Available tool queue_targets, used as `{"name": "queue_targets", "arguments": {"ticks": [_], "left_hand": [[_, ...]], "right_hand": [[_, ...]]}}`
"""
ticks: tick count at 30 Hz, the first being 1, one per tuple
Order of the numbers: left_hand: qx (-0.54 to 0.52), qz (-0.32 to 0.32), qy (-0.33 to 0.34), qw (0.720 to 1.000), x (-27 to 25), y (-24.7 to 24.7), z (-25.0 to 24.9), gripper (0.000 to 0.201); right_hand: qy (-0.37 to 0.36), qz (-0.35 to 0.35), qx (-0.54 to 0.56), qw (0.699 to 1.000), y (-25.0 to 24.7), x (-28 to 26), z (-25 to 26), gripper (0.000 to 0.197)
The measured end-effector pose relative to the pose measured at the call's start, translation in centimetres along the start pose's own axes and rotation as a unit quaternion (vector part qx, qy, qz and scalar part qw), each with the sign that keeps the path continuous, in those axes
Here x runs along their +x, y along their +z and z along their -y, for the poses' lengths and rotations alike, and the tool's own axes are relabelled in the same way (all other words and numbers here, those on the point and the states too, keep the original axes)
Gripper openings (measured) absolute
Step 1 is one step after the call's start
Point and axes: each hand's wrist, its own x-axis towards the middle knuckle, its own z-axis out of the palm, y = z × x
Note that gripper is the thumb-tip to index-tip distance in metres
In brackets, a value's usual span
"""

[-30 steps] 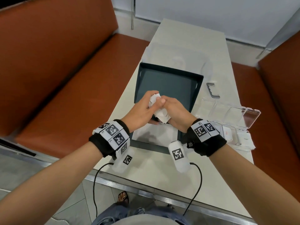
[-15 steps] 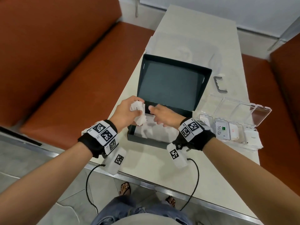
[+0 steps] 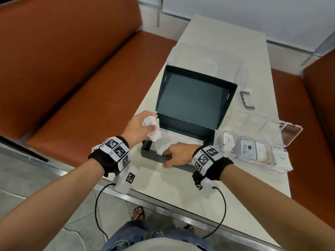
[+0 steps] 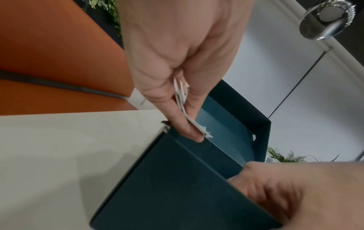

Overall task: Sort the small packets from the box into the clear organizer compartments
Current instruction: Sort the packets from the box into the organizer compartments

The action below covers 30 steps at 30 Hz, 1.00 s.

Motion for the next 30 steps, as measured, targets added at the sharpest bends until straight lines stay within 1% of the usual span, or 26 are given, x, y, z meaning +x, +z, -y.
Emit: {"name": "queue_targets", "arguments": {"ticks": [2,6,8,14,16,18,19,20,21,22,23,24,25,26,27,28,29,30], "left_hand": [[0.000,0.000,0.003,1.000,0.0,0.0,-0.1,0.033],[0.016,-0.002,0.009,1.000,0.1,0.2,-0.2,0.033],[0.026,-0.004,0.012,1.000,0.1,0.3,-0.2,0.033],[0.028,-0.005,0.003,1.000,0.3,0.2,-0.3,0.035],[0.023,-0.005,0.002,1.000,0.3,0.2,-0.6,0.035],[0.017,-0.004,0.010,1.000,0.2,0.3,-1.2,0.035],[0.011,-0.002,0.017,1.000,0.1,0.4,-1.6,0.037],[0.001,0.001,0.024,1.000,0.0,0.6,-2.0,0.039],[-0.010,0.003,0.030,1.000,-0.1,0.9,-2.5,0.041],[-0.023,0.004,0.033,0.999,-0.2,1.2,-3.0,0.045],[-0.036,0.006,0.035,0.999,-0.3,1.7,-3.5,0.051],[-0.045,0.007,0.038,0.998,-0.4,2.2,-4.0,0.058],[-0.049,0.007,0.043,0.998,-0.5,2.8,-4.5,0.065],[-0.052,0.007,0.049,0.997,-0.6,3.5,-5.0,0.071],[-0.058,0.009,0.055,0.997,-0.7,4.3,-5.4,0.073],[-0.067,0.014,0.060,0.996,-0.8,5.1,-5.8,0.071],[-0.076,0.023,0.061,0.995,-0.9,5.8,-6.1,0.063],[-0.087,0.038,0.059,0.994,-1.0,6.6,-6.4,0.051]], "right_hand": [[0.012,-0.010,-0.011,1.000,0.1,-0.2,-0.4,0.028],[0.051,-0.004,-0.031,0.998,0.3,-0.6,-1.4,0.038],[0.059,-0.006,-0.033,0.998,0.5,-0.7,-1.7,0.041],[0.055,-0.041,-0.028,0.997,0.9,-0.7,-1.8,0.042],[0.043,-0.040,-0.021,0.998,0.7,-0.9,-1.7,0.043],[0.024,-0.032,0.015,0.999,0.0,-1.6,-1.7,0.044],[0.014,-0.040,0.042,0.998,-0.5,-2.1,-1.8,0.046],[0.003,-0.066,0.070,0.995,-1.1,-2.7,-2.0,0.044],[-0.010,-0.112,0.099,0.989,-1.7,-3.2,-2.2,0.039],[-0.020,-0.172,0.137,0.975,-2.4,-3.7,-2.3,0.032],[-0.023,-0.239,0.187,0.953,-2.9,-4.1,-2.5,0.024],[-0.021,-0.299,0.247,0.921,-3.3,-4.5,-2.6,0.020],[-0.020,-0.342,0.313,0.886,-3.6,-4.9,-2.7,0.020],[-0.022,-0.365,0.373,0.852,-3.8,-5.4,-2.8,0.024],[-0.029,-0.377,0.420,0.825,-3.9,-5.8,-2.9,0.029],[-0.037,-0.387,0.450,0.804,-3.9,-6.2,-3.0,0.033],[-0.042,-0.399,0.471,0.786,-3.9,-6.6,-3.1,0.035],[-0.042,-0.413,0.487,0.768,-3.8,-7.0,-3.3,0.034]]}}
